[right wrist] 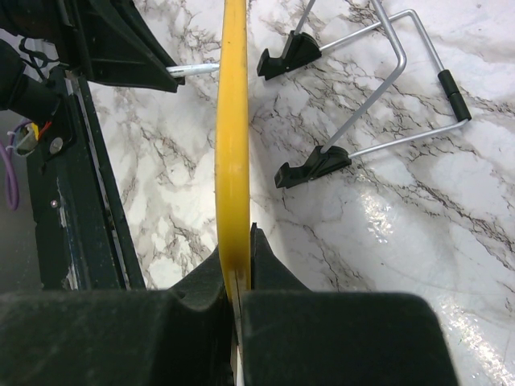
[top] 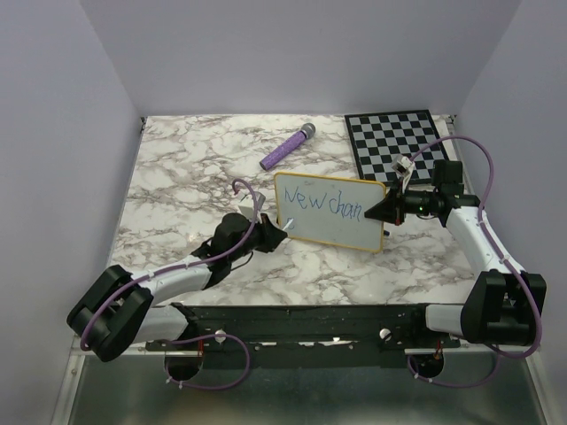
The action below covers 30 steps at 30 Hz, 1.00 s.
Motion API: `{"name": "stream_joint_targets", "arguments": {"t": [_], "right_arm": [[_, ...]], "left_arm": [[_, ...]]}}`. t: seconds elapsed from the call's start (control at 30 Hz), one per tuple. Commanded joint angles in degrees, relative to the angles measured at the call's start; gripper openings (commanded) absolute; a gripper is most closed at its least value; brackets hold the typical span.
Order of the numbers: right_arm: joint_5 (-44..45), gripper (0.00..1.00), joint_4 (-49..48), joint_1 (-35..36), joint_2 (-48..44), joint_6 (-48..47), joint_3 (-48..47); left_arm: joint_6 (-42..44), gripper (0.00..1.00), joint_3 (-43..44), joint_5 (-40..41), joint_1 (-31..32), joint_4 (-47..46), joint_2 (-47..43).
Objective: Write a sentence on the whiteboard
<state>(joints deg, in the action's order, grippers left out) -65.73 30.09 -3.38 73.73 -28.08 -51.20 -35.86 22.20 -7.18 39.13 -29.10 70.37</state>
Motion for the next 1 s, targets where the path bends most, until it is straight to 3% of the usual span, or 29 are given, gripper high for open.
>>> {"name": "stream_joint_targets", "arguments": {"t": [0.0, 0.97], "right_arm": [[-1.24, 0.01, 1.20, 0.12, 0.01, -0.84, -0.83], [-1.33, 0.01, 1.20, 0.04, -0.08, -0.75, -0.74]], "left_arm": [[1.14, 0.00, 0.39, -1.17, 0.50, -1.48, 0.56], [1.05, 0.00, -2.16, 0.15, 1.47, -1.75, -1.73]]}}
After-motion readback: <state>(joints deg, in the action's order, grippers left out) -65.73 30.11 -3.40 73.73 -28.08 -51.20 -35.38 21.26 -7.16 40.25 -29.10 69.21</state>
